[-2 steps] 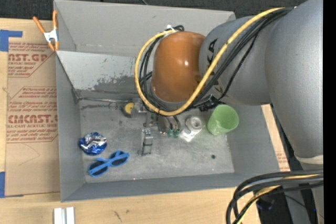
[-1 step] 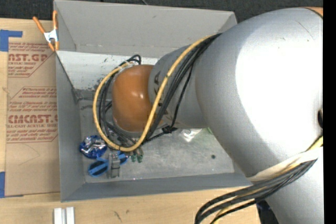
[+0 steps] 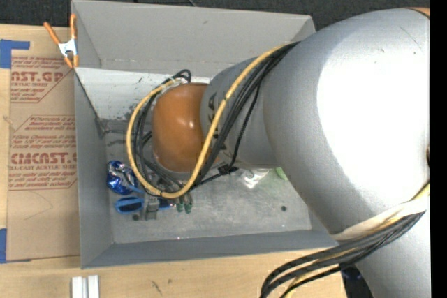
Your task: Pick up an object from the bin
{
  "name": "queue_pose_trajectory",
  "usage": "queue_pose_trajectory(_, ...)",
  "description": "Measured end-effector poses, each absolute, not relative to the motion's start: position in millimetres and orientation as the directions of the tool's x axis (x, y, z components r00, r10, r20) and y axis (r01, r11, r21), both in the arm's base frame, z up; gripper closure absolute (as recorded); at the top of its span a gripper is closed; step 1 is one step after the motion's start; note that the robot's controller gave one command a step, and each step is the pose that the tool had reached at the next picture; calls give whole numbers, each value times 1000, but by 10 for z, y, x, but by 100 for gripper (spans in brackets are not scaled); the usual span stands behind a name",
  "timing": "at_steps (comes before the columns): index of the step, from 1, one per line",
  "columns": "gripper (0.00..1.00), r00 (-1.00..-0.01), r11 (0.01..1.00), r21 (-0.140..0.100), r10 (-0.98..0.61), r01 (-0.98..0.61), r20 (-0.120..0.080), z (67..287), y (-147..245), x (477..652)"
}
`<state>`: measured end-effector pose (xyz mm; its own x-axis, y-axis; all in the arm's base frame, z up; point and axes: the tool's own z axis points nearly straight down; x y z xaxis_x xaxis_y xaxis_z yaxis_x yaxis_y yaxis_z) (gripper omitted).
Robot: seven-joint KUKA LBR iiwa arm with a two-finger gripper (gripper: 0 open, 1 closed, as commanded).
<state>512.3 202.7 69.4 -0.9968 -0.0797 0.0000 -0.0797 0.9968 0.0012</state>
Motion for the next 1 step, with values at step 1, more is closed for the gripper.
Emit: queue_pose_trajectory(1, 100, -989, 989, 2, -146, -146, -9, 1960, 2051, 5105)
